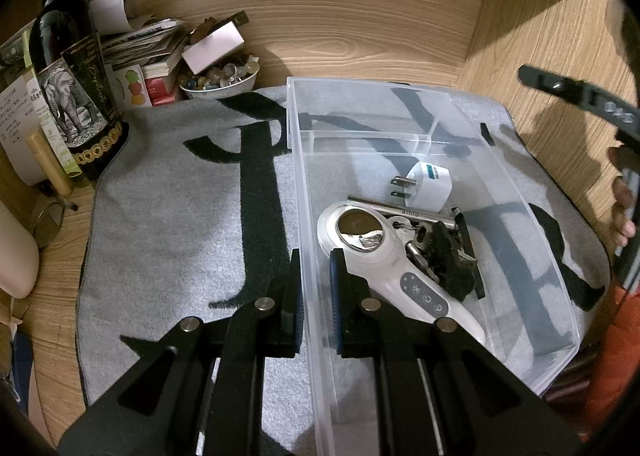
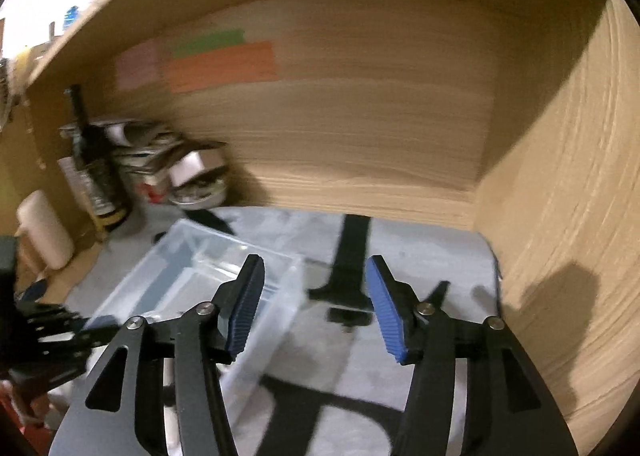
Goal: Organize rigid objects
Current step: 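Lower the black item into the box and open the right tool, then grasp the last black item on the mat with the right tool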
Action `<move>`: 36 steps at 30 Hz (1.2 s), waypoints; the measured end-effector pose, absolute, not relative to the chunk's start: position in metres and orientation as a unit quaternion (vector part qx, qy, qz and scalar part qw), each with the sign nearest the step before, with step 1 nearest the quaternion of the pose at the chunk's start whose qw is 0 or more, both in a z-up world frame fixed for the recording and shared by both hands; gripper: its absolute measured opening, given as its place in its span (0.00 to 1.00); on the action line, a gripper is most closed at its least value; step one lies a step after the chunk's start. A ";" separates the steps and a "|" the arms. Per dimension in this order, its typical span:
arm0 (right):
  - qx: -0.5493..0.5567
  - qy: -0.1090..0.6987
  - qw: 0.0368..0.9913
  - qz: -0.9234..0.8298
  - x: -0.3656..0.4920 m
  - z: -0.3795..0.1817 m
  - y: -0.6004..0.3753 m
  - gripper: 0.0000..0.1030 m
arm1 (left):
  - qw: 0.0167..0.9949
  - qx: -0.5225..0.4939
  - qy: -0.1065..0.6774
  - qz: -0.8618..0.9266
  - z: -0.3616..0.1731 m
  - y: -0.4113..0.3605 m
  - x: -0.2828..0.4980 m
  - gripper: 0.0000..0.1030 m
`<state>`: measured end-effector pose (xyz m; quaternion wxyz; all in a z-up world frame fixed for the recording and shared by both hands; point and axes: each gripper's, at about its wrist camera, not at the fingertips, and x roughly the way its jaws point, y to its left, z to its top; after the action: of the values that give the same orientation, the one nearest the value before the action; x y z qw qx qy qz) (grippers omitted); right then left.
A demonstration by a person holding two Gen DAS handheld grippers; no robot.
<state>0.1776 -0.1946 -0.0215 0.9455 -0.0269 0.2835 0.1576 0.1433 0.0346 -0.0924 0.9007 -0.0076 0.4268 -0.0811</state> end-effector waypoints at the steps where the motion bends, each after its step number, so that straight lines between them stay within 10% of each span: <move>1: -0.026 0.290 0.944 0.154 0.183 -0.025 -0.196 0.49 | 0.901 -0.007 0.427 -0.081 -0.092 0.034 0.143 0.09; 21: -0.061 0.430 0.894 0.112 0.259 -0.130 -0.188 0.54 | 0.901 -0.006 0.427 -0.080 -0.093 0.033 0.143 0.09; 27: -0.051 0.427 0.894 0.123 0.252 -0.127 -0.195 0.14 | 0.901 -0.006 0.427 -0.081 -0.093 0.033 0.143 0.09; 36: -0.067 0.406 0.901 0.138 0.236 -0.114 -0.186 0.13 | 0.901 -0.007 0.427 -0.081 -0.094 0.032 0.143 0.09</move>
<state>0.2358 -0.1858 -0.1144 0.9009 -0.0666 0.4059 0.1383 0.1432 0.0324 -0.0935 0.9008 -0.0066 0.4265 -0.0808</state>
